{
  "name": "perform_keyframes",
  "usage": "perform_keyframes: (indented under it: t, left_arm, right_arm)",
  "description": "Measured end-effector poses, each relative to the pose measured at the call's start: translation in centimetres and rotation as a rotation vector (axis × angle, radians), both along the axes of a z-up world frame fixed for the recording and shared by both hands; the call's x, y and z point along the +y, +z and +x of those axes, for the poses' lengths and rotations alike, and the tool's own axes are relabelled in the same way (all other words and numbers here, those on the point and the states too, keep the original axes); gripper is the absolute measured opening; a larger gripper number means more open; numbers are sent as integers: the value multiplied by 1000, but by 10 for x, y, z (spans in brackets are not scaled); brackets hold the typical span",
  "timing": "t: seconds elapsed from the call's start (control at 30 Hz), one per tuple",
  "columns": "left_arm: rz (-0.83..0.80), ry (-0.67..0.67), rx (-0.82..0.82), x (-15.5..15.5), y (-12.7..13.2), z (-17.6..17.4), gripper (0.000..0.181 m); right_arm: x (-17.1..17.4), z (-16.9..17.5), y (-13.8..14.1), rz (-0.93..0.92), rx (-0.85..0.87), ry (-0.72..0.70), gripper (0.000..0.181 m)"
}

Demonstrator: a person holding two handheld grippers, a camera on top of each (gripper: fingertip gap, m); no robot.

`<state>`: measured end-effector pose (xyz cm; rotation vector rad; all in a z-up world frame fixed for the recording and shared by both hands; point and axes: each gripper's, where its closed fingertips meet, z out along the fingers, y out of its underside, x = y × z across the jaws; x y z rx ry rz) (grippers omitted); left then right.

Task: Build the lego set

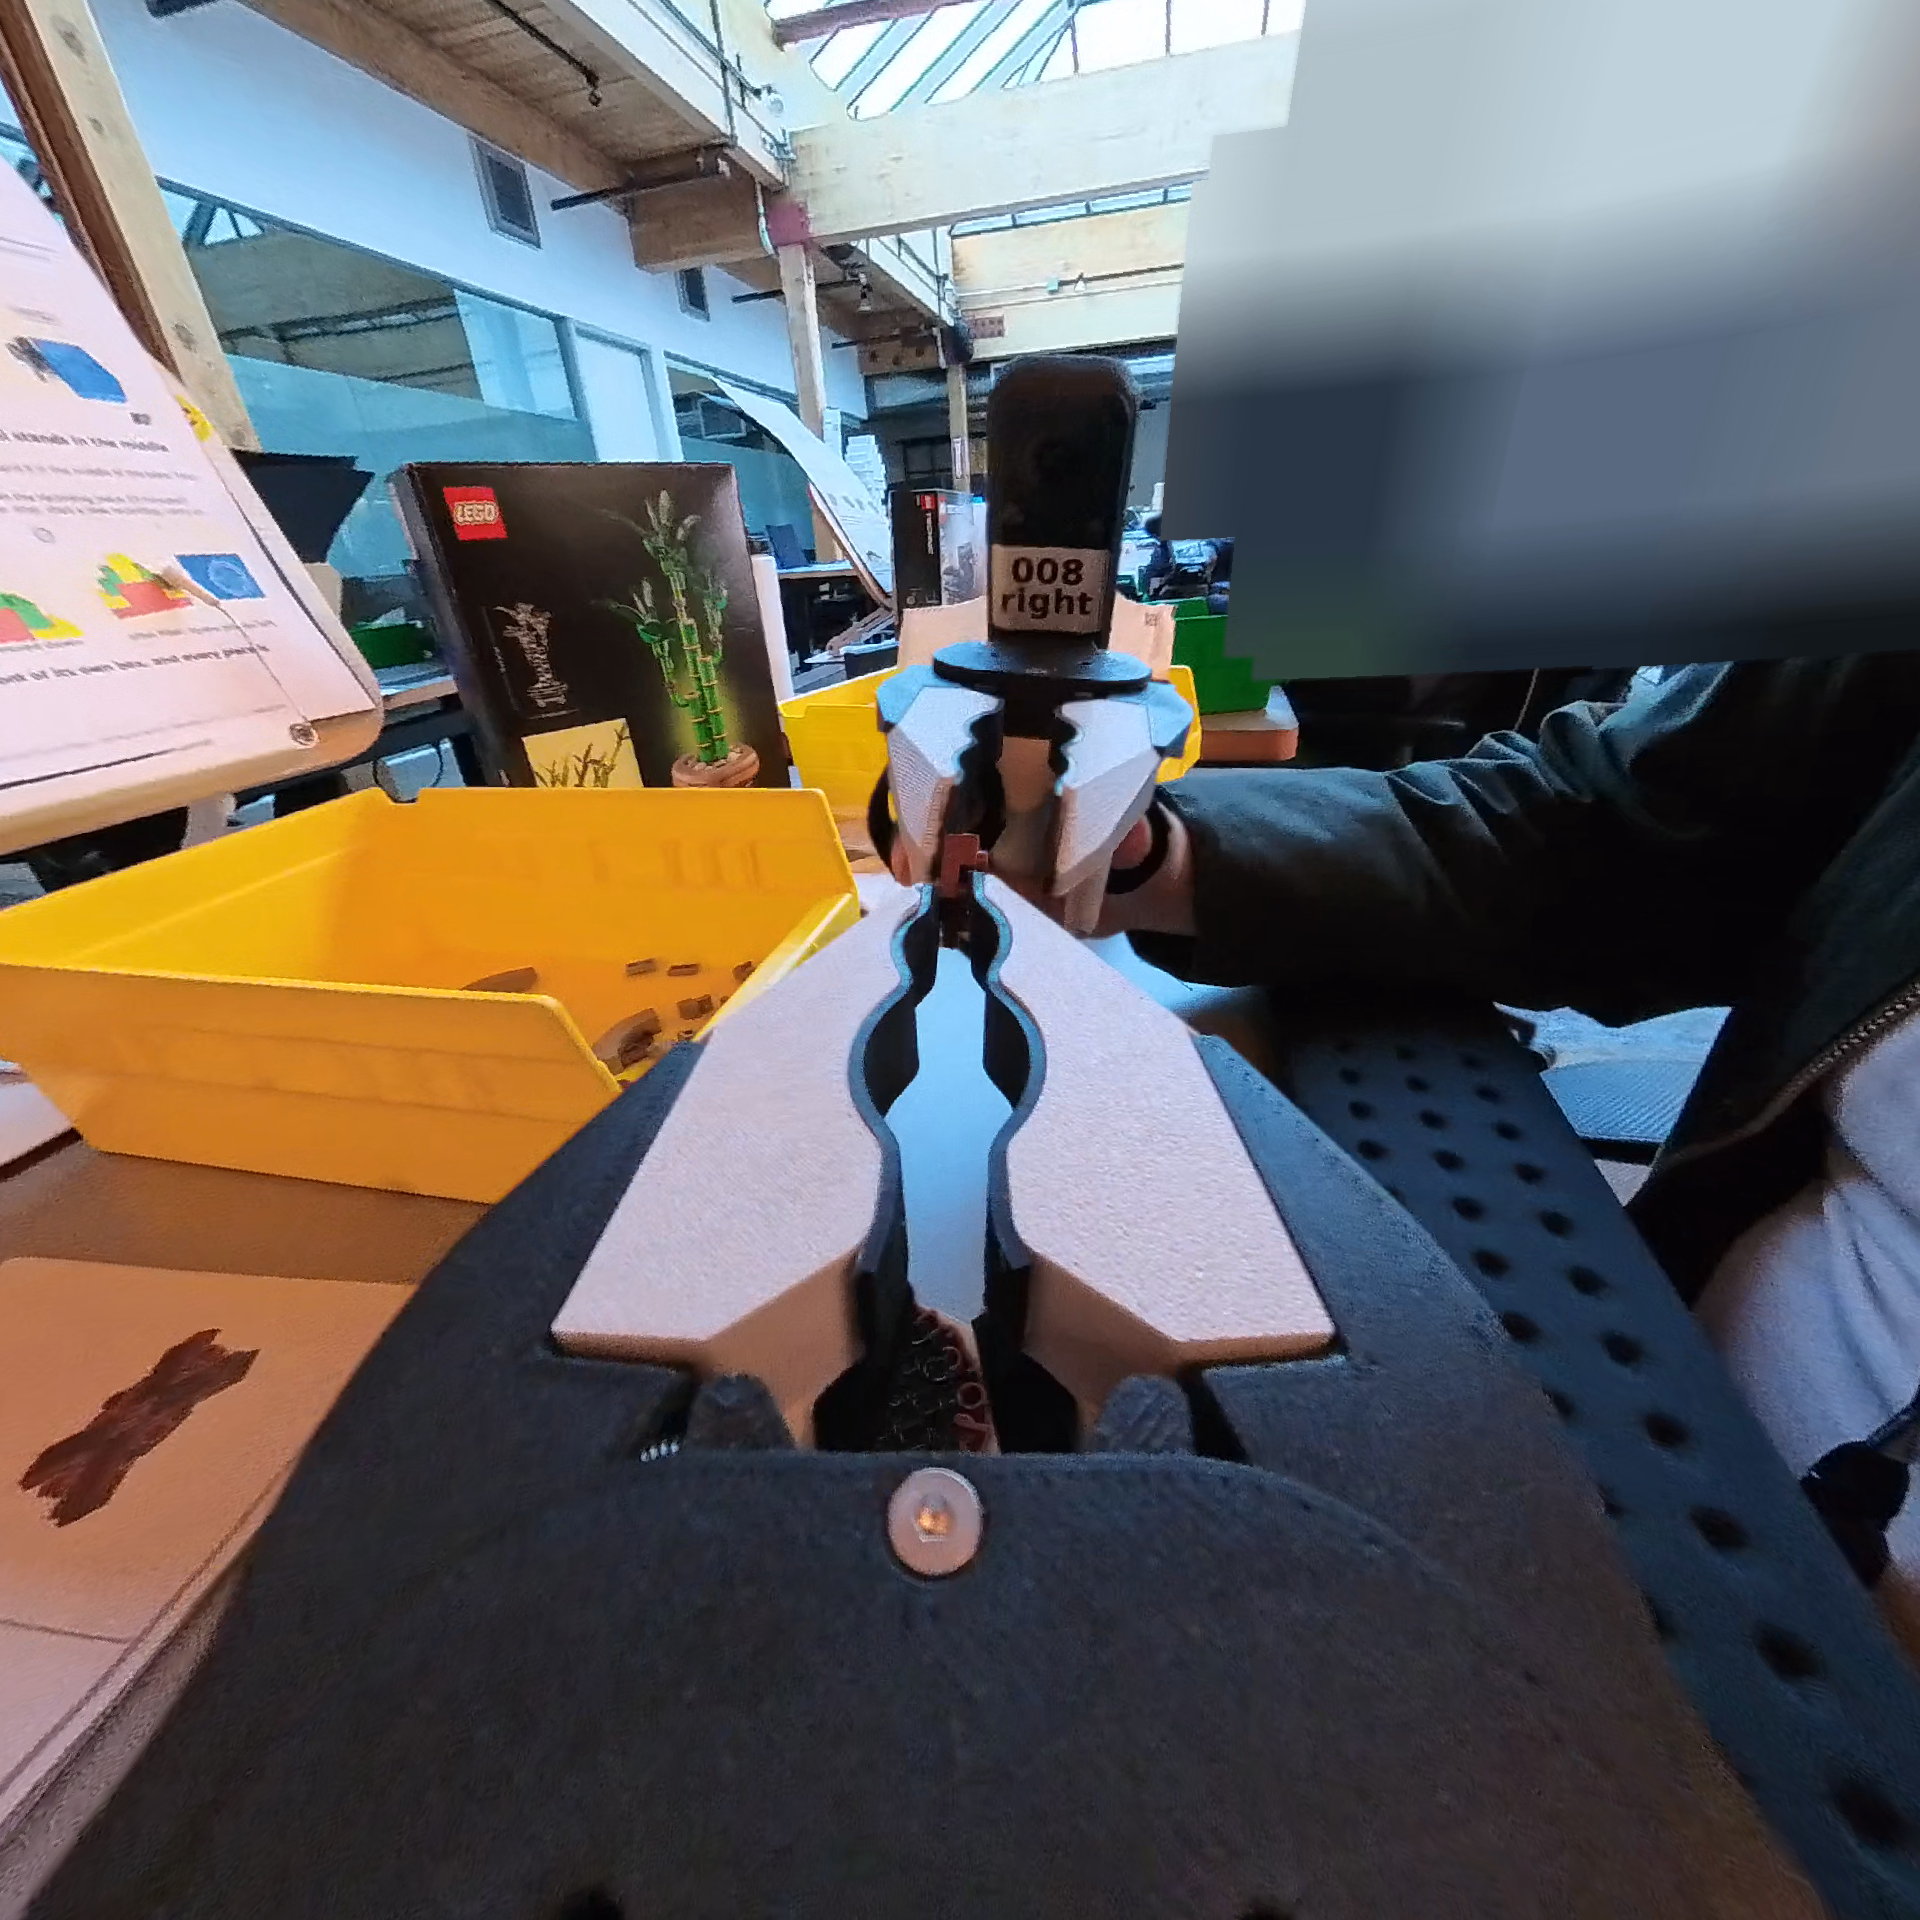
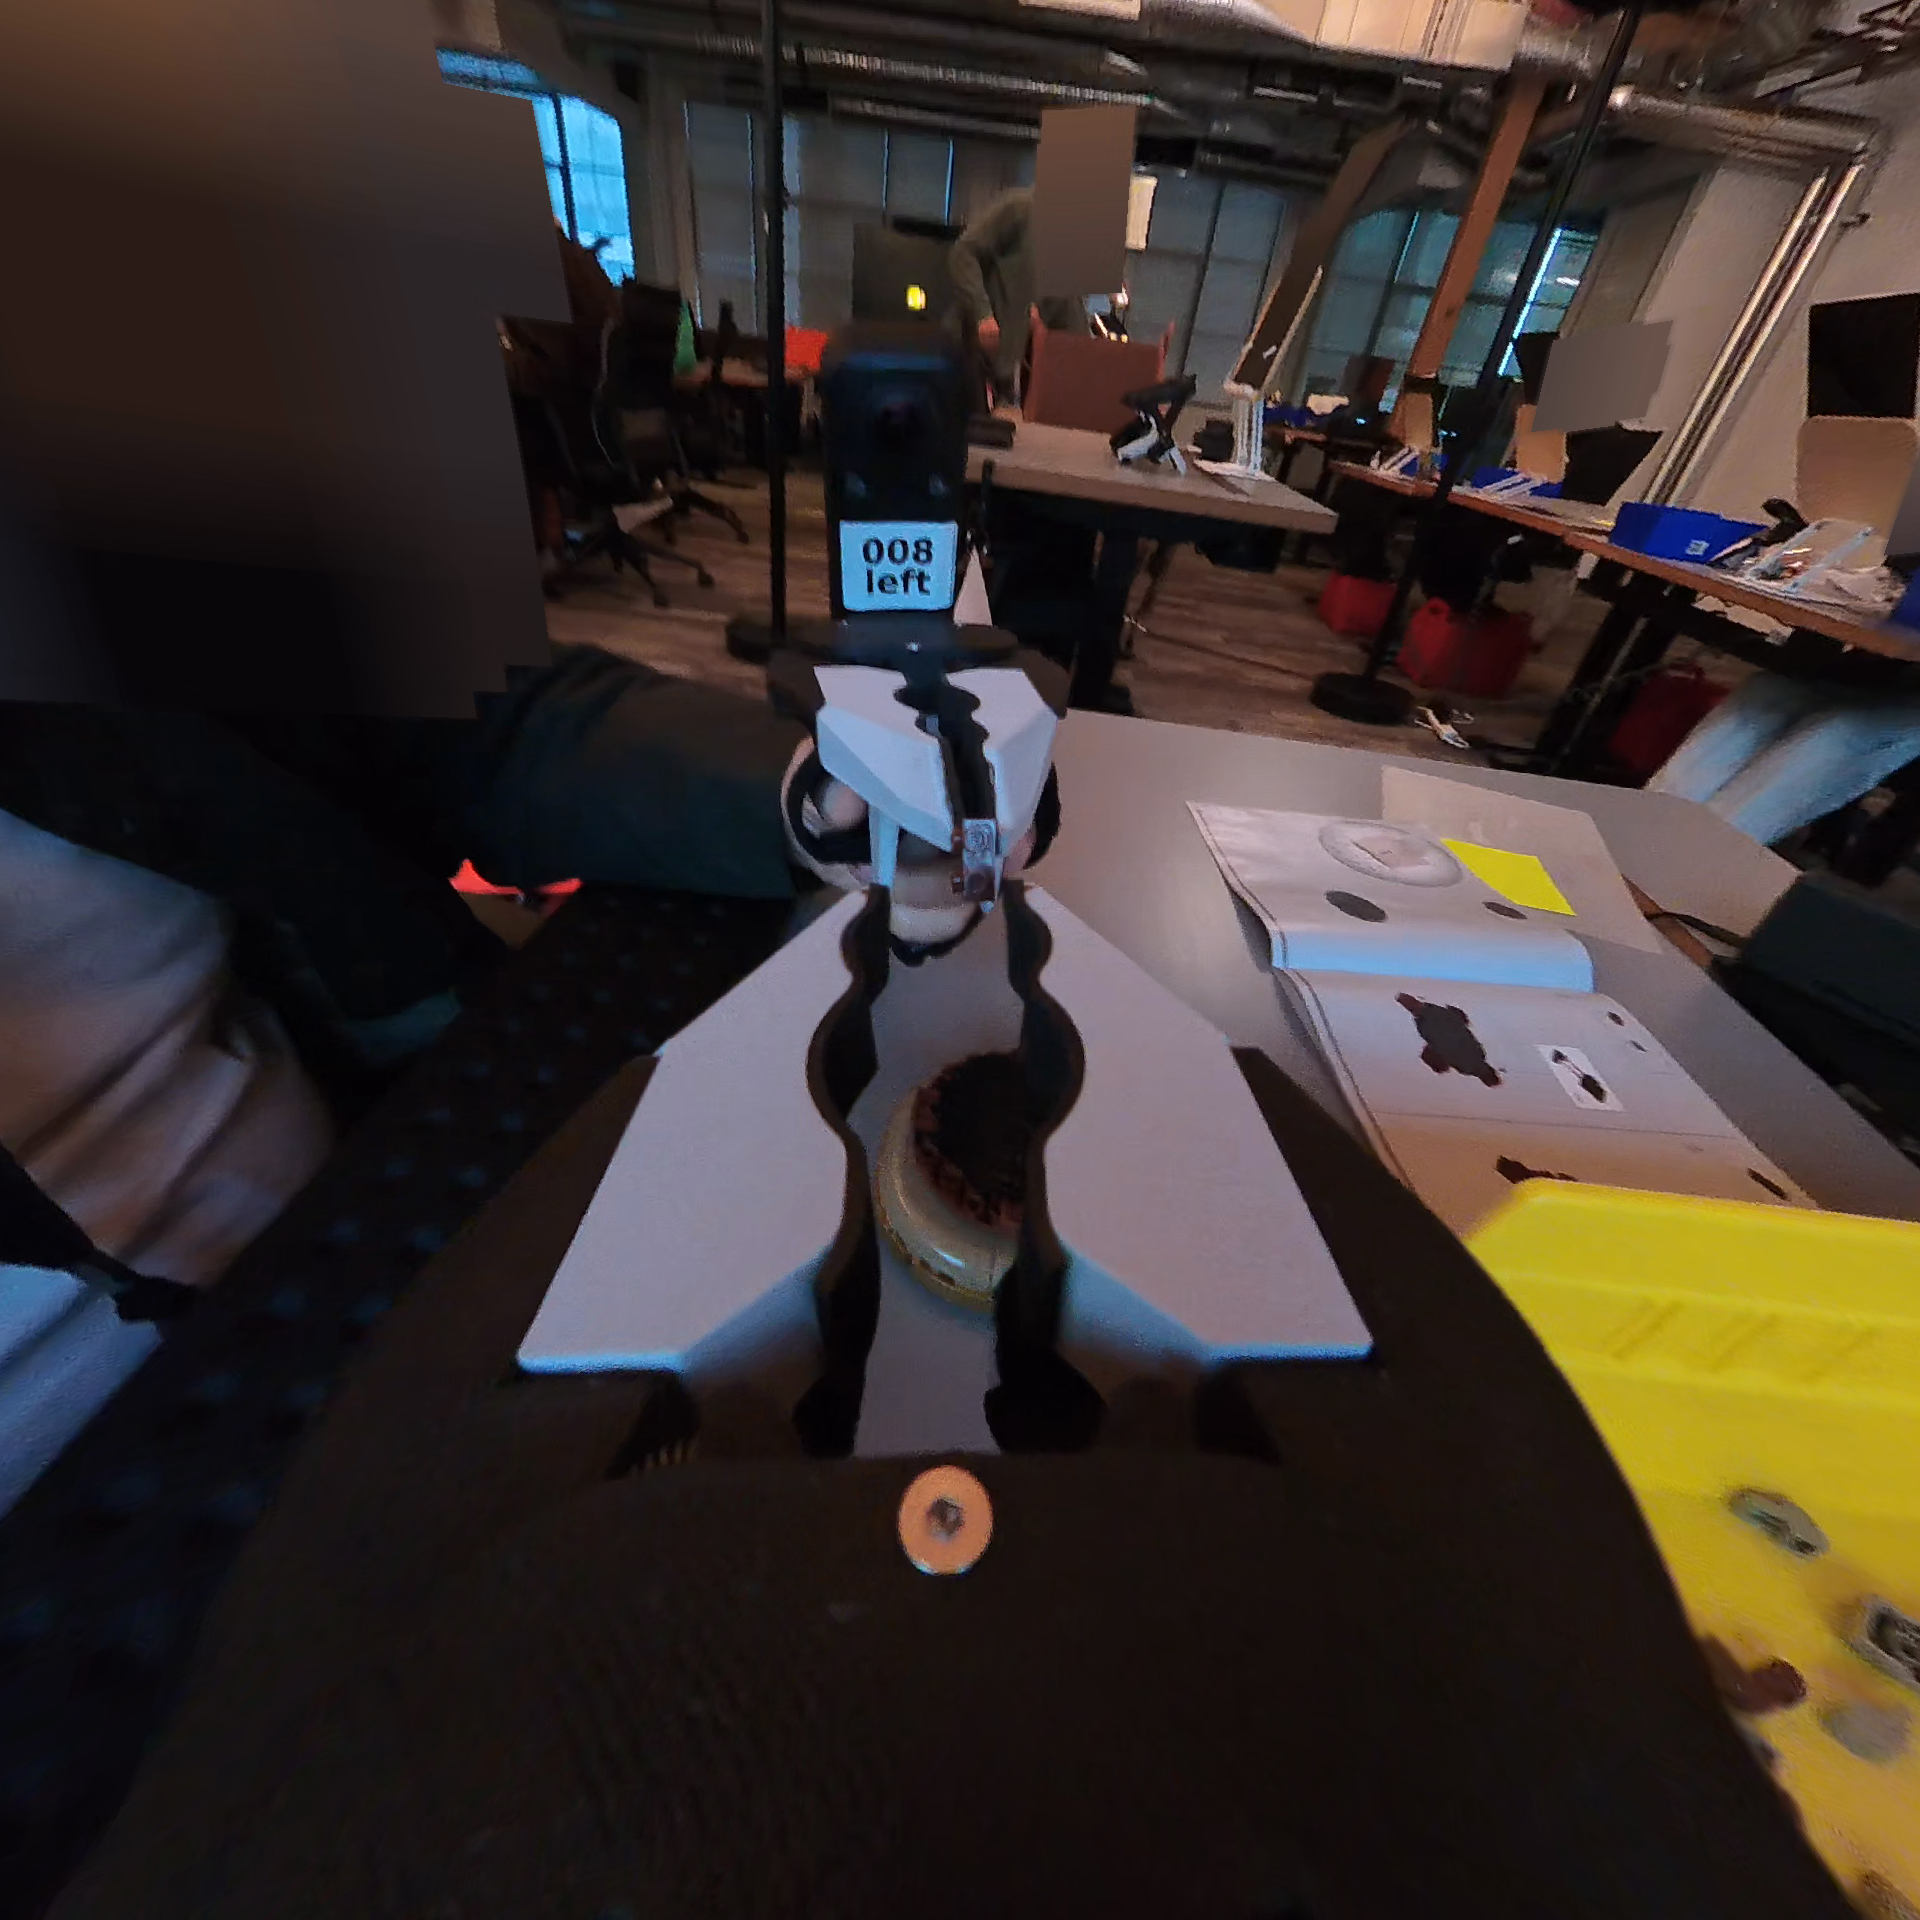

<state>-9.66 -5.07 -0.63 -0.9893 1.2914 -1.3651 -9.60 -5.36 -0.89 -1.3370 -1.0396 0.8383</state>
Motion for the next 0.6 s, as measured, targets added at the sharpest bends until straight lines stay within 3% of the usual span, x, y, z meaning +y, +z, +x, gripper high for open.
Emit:
perform_keyframes:
  t: [0.2, 0.23, 0.27, 0.37, 0.47, 0.53, 0.6]
  left_arm:
    - [-10, 1, 26, 0, -6, 4, 5]
    - [-17, 55, 32, 10, -8, 5, 26]
    - [-14, 115, 62, 22, -12, 6, 52]
    - [-74, 249, 278, 53, -44, 6, 90]
    - [-83, 243, 432, 53, -72, 10, 99]
    - [21, 271, 519, 55, -91, 10, 96]
    - [133, 312, 589, 60, -106, 6, 94]
  right_arm:
    - [3, -1, -3, -70, 20, 8, 5]
    - [8, 3, -6, -61, -12, -26, 5]
    - [18, 13, -8, -30, -58, -102, 5]
    - [69, 85, -21, 28, -223, -518, 5]
    - [99, 144, -52, -129, -294, -795, 6]
    - [106, 156, -68, -251, -275, -853, 27]
    - [108, 163, -61, -266, -198, -874, 28]
